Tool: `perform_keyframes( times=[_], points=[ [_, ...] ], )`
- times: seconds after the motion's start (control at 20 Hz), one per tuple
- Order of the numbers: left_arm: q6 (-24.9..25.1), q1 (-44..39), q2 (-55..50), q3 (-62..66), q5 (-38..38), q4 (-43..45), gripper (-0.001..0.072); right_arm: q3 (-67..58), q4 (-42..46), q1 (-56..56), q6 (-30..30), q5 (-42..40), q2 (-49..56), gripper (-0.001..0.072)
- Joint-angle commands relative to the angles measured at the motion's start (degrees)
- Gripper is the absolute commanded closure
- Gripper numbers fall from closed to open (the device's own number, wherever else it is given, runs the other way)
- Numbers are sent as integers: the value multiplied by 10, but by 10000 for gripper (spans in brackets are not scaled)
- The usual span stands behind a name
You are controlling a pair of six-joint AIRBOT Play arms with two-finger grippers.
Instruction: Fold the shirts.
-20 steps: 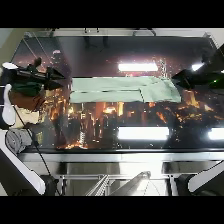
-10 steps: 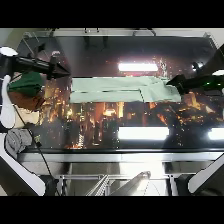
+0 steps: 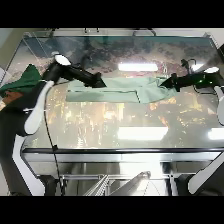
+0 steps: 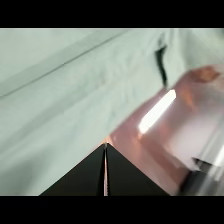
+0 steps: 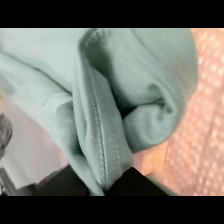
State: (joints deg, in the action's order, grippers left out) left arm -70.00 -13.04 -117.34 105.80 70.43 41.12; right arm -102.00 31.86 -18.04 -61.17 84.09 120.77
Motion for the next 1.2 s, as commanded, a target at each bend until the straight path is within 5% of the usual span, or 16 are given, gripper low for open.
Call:
perform_keyframes(
  times=[0.0, 0.5, 0.75, 0.95, 1.15],
  points=[
    [-7, -71, -18, -12, -91, 43, 689, 0, 12, -25, -16, 92, -30, 658],
    [-71, -141, -141, 132, -129, 44, 691, 1, 130, -55, -49, 153, -101, 660],
    [-65, -153, -140, 120, -54, -3, 690, 1, 144, -47, -71, 131, -153, 676],
    [3, -126, -46, 119, -33, -160, 691, 1, 132, 31, -86, 66, -209, 683],
    [14, -11, 93, 79, 43, -169, 691, 1, 136, 177, -129, -36, -202, 683]
  ],
)
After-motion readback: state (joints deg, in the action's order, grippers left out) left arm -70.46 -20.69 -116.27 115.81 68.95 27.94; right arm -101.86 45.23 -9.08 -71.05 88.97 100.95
